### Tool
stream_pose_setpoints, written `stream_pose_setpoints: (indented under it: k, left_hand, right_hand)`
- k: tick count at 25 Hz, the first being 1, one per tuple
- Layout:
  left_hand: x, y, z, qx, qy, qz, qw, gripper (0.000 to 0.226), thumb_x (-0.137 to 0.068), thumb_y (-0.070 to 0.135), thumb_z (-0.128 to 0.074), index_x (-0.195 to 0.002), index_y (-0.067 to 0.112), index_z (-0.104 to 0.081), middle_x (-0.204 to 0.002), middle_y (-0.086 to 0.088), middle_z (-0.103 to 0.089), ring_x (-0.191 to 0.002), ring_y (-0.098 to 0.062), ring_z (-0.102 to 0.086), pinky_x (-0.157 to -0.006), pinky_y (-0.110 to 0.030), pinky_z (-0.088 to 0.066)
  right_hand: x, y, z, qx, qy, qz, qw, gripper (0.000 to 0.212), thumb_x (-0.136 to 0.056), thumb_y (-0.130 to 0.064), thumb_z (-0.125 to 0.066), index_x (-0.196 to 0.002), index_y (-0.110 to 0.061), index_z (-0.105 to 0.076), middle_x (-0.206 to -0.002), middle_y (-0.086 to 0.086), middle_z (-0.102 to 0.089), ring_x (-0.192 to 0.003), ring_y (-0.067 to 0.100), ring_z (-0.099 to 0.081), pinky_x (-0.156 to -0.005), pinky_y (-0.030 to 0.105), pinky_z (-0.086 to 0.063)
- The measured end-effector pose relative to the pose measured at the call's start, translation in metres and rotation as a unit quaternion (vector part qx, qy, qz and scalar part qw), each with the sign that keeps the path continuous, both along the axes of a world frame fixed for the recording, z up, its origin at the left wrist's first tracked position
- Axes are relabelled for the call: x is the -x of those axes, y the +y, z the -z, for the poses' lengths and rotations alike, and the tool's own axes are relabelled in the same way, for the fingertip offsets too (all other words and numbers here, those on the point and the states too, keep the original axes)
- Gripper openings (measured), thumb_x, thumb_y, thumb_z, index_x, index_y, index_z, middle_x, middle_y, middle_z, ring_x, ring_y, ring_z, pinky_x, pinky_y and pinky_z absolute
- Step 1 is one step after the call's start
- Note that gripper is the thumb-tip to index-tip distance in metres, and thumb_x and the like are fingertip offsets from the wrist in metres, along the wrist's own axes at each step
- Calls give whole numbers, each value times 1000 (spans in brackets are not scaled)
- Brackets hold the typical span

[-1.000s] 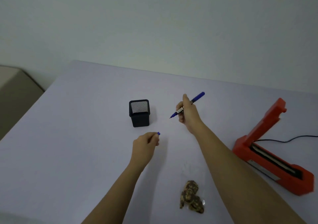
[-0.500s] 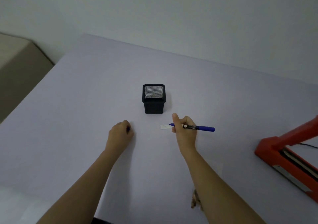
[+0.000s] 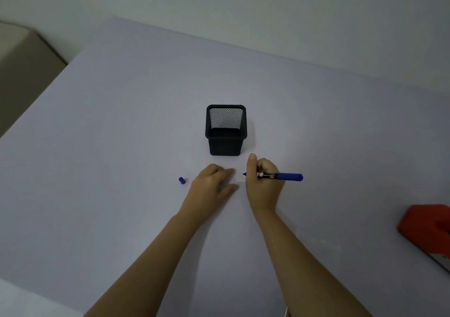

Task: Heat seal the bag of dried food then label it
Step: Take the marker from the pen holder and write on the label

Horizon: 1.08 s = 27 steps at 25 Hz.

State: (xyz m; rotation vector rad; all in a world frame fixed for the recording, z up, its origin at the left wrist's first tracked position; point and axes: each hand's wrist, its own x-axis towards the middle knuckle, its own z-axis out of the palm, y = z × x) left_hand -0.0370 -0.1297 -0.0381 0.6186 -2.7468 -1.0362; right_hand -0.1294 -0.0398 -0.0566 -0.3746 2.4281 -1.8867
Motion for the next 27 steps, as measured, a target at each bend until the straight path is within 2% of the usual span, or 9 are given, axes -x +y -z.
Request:
stream_pose_setpoints:
  k: [2,6,10,12,15,19,21,24,27]
  left_hand:
    - [8,-4,9,10,8,9,1000,41,-85,27,-66,-121,10,-62,-101,-8,-60,-84,-10,-47,-74,-10,-34]
    - [13,-13,15,22,29,34,999,35,-81,26,-70,-113,14,-68,-90,-6,-58,-73,-9,-45,-66,-4,-29]
    - [16,-19,18,40,29,80,996,32,-79,29,-71,-106,12,-71,-86,-6,-58,-69,-10,-49,-62,-15,-38]
    - [15,-21,18,63,19,101,993,35,-81,38,-63,-104,13,-72,-86,-6,-60,-68,-13,-55,-60,-21,-43]
    - [14,-20,18,96,20,111,989,42,-83,44,-49,-100,14,-73,-84,-5,-63,-70,-16,-60,-58,-20,-44]
    - [12,-15,18,131,32,121,983,39,-87,38,-46,-92,12,-74,-78,-5,-66,-69,-18,-63,-55,-28,-54]
    - [12,-14,17,132,35,115,984,38,-89,36,-45,-85,10,-72,-76,-6,-65,-65,-19,-61,-54,-30,-53]
    - [17,-14,12,123,43,103,986,37,-86,32,-44,-71,7,-67,-69,-8,-60,-55,-20,-57,-47,-30,-50]
    - [19,-14,11,134,52,78,987,36,-84,31,-45,-72,6,-68,-70,-9,-60,-52,-21,-58,-45,-28,-49]
  right_hand:
    - [0,-1,7,-12,41,-20,999,47,-87,-31,-49,-52,-1,-42,-47,15,-47,-45,24,-44,-47,32,-40]
    - [0,-1,11,-5,49,-26,998,37,-86,-30,-47,-53,-14,-40,-47,10,-46,-49,19,-43,-47,18,-36]
    - [3,1,13,-5,29,-7,1000,36,-86,-31,-48,-54,-15,-40,-47,11,-47,-48,23,-45,-46,22,-39]
    - [3,1,12,-1,23,-19,1000,37,-86,-31,-49,-54,-14,-40,-48,10,-48,-48,23,-46,-46,23,-40]
    - [2,1,13,-12,30,-36,999,41,-86,-29,-49,-53,-5,-43,-50,14,-50,-47,23,-46,-47,28,-41]
    - [1,1,11,-13,45,-26,999,40,-86,-32,-48,-53,-9,-42,-48,12,-49,-52,24,-46,-47,16,-38]
    - [0,2,11,-20,62,-13,998,39,-86,-32,-47,-53,-12,-40,-47,10,-48,-51,23,-45,-46,14,-36]
    - [0,2,13,-34,72,-2,997,45,-86,-32,-47,-51,-5,-42,-47,13,-49,-43,21,-43,-43,23,-36]
    - [-1,2,13,-29,68,-15,997,45,-86,-32,-47,-52,-3,-43,-47,15,-49,-43,23,-43,-44,26,-38]
